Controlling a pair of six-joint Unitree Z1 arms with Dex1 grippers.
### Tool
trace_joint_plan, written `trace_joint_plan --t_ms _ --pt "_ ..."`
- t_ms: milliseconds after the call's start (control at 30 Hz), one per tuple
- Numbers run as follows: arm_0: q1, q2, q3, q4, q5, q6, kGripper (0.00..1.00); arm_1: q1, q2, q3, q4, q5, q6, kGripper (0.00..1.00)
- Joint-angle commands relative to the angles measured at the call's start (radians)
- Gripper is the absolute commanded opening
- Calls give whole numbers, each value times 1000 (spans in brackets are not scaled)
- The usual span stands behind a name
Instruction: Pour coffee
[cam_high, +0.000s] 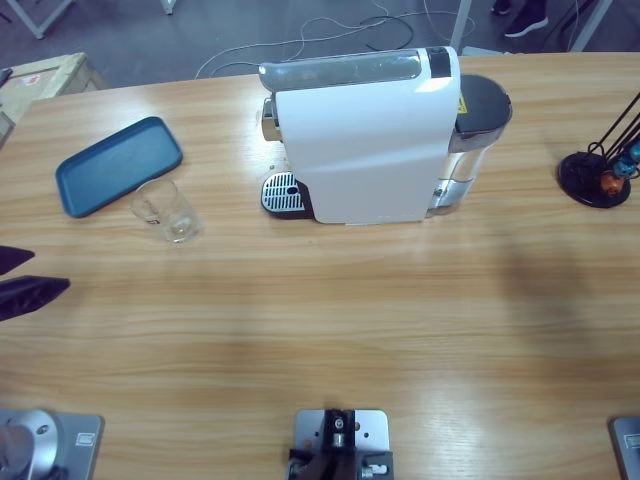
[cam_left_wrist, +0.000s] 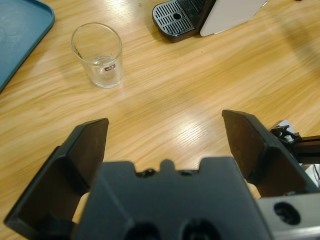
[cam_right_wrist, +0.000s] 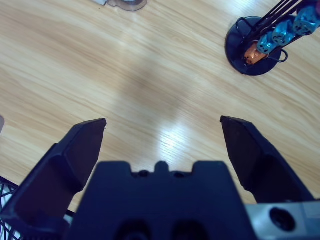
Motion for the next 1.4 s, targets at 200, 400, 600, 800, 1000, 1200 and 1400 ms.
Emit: trace_joint_plan --t_ms 200,400,600,800,1000,1200,1400 --pt "-10 28 0 1 -4 1 982 -12 7 18 4 10 10 1000" --pt "-10 120 -139 -13 6 -42 985 -11 -30 25 3 9 10 1000" --pt "-7 455 -393 -145 -187 -372 1000 -10 -8 21 4 9 10 1000" --pt "23 689 -409 -303 -337 -592 977 -10 -6 21 4 9 10 1000" --pt "66 809 -481 -383 -337 -635 964 -10 2 19 5 9 10 1000" --pt "64 926 -544 -383 -450 -638 798 -10 15 16 6 9 10 1000" --pt "67 941 -540 -383 -497 -638 697 -10 32 13 7 9 10 1000"
